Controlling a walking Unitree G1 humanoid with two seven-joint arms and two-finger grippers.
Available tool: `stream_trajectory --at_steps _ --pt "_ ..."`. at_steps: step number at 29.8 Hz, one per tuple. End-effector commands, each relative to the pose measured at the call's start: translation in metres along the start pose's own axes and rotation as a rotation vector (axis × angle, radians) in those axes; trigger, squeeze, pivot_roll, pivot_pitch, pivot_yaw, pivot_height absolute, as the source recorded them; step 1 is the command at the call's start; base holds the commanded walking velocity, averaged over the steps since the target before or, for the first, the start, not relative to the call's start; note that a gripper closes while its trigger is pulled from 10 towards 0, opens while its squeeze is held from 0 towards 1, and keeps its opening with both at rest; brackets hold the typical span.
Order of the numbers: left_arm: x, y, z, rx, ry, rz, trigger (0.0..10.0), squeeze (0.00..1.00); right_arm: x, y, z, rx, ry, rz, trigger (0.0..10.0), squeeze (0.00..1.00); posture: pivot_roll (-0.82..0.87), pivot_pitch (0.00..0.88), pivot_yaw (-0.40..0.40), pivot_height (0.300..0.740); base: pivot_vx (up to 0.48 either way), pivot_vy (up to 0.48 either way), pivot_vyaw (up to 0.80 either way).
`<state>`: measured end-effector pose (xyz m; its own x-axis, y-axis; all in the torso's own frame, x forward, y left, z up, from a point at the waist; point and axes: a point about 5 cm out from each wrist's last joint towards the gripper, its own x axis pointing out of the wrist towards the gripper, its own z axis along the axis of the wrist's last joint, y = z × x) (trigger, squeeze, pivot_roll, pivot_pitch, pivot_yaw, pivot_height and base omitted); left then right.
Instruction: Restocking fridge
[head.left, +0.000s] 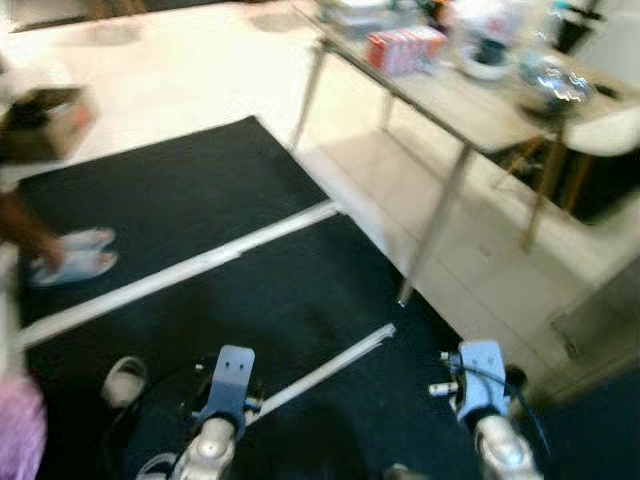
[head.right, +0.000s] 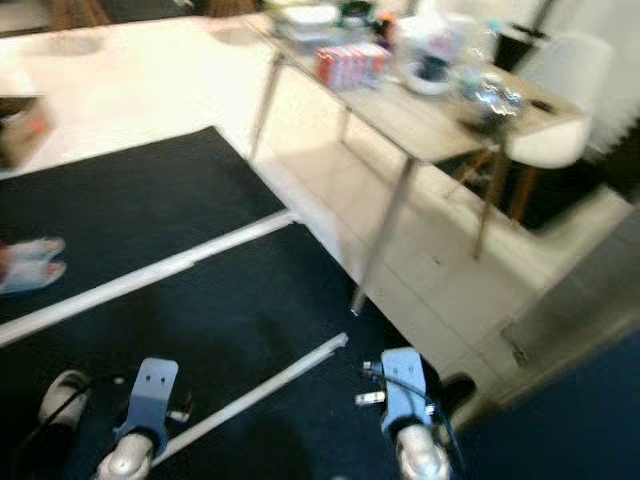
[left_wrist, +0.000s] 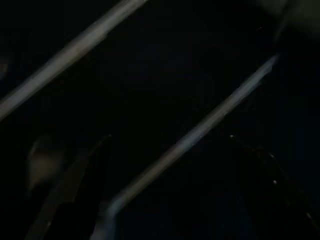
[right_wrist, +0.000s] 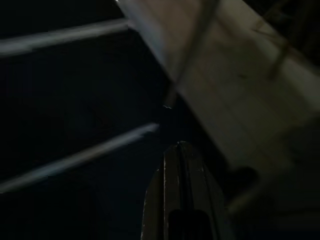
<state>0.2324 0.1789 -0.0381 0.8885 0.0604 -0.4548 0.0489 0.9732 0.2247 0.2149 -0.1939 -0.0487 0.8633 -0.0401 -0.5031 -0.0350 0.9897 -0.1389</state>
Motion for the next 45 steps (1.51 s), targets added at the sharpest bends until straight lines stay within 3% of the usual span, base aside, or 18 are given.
stream_trajectory --at_steps 1,6,45 --pt "-0.0059 0.0021 -0.0133 0.002 0.049 0.004 10.0 0.00 0.0026 0.0044 0.0042 0.011 -0.009 0.008 10.0 0.00 -0.06 0.047 -0.054 0.740 0.360 0.000 -0.61" --pt "-0.0060 0.0020 -0.0133 0.003 0.049 0.004 10.0 0.00 0.0025 0.0044 0.0041 0.010 -0.009 0.008 10.0 0.00 -0.06 0.048 -0.053 0.740 0.354 0.000 -0.56" --pt "-0.0058 0.0029 -0.0127 0.006 0.046 0.007 10.0 0.00 0.0028 0.0060 0.0053 -0.013 -0.015 0.018 10.0 0.00 -0.06 0.048 -0.051 0.740 0.347 0.000 0.00"
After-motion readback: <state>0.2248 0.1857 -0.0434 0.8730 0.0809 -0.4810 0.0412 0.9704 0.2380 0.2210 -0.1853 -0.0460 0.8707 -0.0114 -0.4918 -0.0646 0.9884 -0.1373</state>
